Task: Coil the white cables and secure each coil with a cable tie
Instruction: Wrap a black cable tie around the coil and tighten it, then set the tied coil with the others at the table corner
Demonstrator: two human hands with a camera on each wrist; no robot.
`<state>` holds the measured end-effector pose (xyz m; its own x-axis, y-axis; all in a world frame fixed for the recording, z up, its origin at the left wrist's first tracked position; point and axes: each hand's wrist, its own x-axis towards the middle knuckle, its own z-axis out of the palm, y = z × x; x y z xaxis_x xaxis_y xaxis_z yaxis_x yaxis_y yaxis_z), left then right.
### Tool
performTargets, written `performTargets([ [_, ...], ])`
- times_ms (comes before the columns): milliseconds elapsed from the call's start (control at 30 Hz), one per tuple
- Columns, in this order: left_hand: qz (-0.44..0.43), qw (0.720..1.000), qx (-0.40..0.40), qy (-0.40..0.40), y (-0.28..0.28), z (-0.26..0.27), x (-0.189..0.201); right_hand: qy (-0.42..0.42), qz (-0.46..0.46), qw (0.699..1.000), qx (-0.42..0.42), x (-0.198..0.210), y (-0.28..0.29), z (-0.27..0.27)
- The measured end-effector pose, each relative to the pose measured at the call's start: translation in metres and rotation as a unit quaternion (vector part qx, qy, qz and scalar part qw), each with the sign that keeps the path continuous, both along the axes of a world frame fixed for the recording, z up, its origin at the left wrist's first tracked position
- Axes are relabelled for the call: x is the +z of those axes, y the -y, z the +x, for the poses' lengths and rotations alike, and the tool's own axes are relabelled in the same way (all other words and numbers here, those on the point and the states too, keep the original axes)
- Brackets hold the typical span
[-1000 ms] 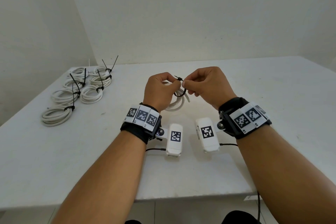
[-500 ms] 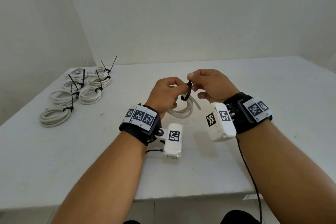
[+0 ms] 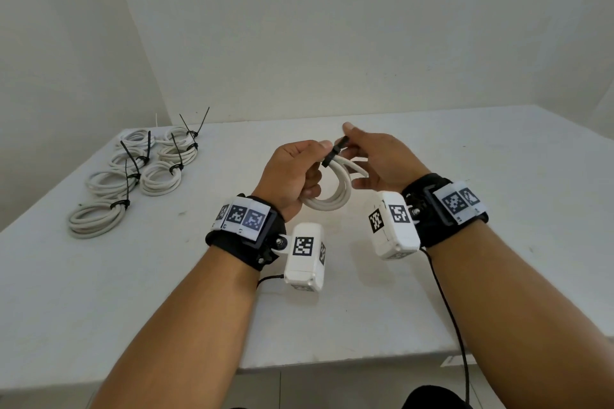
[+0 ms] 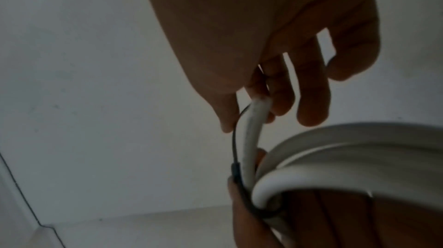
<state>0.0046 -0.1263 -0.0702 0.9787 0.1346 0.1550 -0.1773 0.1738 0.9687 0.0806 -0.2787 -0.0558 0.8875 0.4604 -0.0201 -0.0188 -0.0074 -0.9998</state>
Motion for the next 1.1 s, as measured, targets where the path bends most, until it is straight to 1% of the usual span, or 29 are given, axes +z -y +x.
performTargets([
  [67,0.009,1.000,-0.001,-0.021,-0.001,0.000,-0.002,0.006,0.018,1.000,0.005,0.001,0.002,0.001],
  [167,0.017,0.999,-0.012,-0.039,0.002,0.000,-0.003,0.010,0.061,0.997,-0.044,0.002,0.007,0.005],
  [233,0.017,0.999,-0.024,-0.030,0.006,0.000,-0.002,0.017,0.071,0.994,-0.076,0.002,0.006,0.006],
  [333,0.038,0.997,-0.061,-0.005,0.009,-0.001,-0.001,0.019,0.084,0.989,-0.120,0.001,0.007,0.008],
  [433,0.057,0.993,-0.103,0.012,0.006,-0.004,-0.003,0.012,0.093,0.986,-0.135,-0.004,0.003,0.007],
  [533,0.057,0.994,-0.089,0.007,0.000,-0.006,-0.004,0.002,0.093,0.988,-0.120,-0.010,-0.005,0.001],
  [633,0.038,0.997,-0.073,0.001,-0.005,-0.006,-0.001,-0.027,0.063,0.997,-0.046,-0.007,-0.003,0.000],
  [700,0.045,0.997,-0.055,0.000,-0.007,-0.006,0.000,-0.032,0.060,0.998,-0.015,-0.005,-0.001,-0.001],
  [767,0.053,0.998,-0.041,-0.004,-0.007,-0.007,0.000,-0.040,0.062,0.997,-0.008,-0.002,-0.003,-0.002],
  [900,0.078,0.997,-0.008,-0.021,-0.004,-0.012,0.002,-0.111,0.053,0.992,-0.009,0.004,-0.012,-0.007],
  [967,0.096,0.995,0.015,-0.026,-0.007,-0.017,0.002,-0.086,0.020,0.996,-0.018,0.005,-0.021,-0.011],
  [1033,0.119,0.991,0.050,-0.022,-0.015,-0.024,0.003,-0.019,-0.019,1.000,-0.012,0.005,-0.033,-0.012],
  [1067,0.137,0.988,0.073,-0.018,-0.022,-0.029,0.004,0.020,-0.069,0.997,-0.005,0.004,-0.039,-0.012],
  [1100,0.156,0.983,0.098,-0.016,-0.030,-0.034,0.006,0.073,-0.159,0.985,0.005,0.001,-0.044,-0.009],
])
